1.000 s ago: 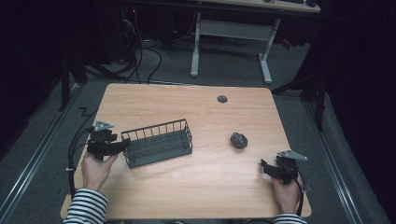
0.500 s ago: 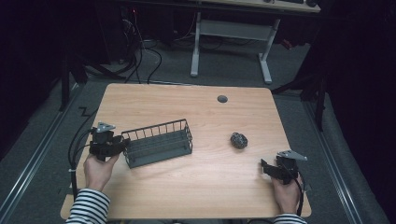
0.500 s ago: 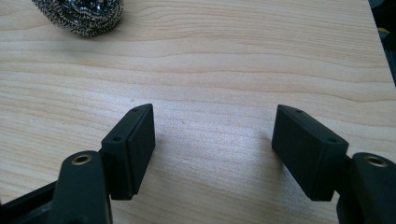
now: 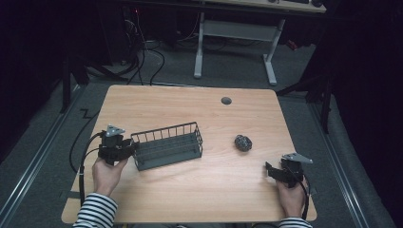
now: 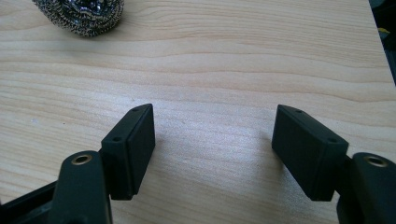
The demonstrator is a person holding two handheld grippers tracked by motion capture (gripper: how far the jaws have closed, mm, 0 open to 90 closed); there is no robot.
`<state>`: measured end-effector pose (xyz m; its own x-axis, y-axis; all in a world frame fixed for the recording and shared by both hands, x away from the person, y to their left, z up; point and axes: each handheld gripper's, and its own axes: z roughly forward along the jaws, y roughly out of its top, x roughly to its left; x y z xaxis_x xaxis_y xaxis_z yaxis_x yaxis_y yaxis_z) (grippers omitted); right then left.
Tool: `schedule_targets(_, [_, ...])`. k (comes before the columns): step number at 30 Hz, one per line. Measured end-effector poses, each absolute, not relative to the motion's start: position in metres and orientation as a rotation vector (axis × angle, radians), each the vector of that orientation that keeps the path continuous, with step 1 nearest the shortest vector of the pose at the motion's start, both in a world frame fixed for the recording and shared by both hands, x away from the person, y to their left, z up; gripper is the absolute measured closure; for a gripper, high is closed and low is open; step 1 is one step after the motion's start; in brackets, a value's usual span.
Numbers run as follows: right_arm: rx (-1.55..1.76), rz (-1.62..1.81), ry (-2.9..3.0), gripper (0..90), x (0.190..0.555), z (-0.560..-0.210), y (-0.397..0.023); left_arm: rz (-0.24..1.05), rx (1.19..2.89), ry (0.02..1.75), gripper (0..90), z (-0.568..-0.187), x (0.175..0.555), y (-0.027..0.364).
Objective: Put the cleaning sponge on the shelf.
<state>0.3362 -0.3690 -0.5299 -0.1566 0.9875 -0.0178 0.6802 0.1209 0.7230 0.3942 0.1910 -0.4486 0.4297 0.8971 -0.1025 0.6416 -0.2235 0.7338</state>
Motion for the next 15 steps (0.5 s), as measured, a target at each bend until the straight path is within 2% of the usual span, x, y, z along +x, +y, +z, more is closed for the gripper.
schedule_targets(15, [1.609, 0.796, 1.899, 30.3, 0.336, -0.530, -0.369, 0.409, 1.992, 1.210, 62.4, -0.447, 0.394, 0.154])
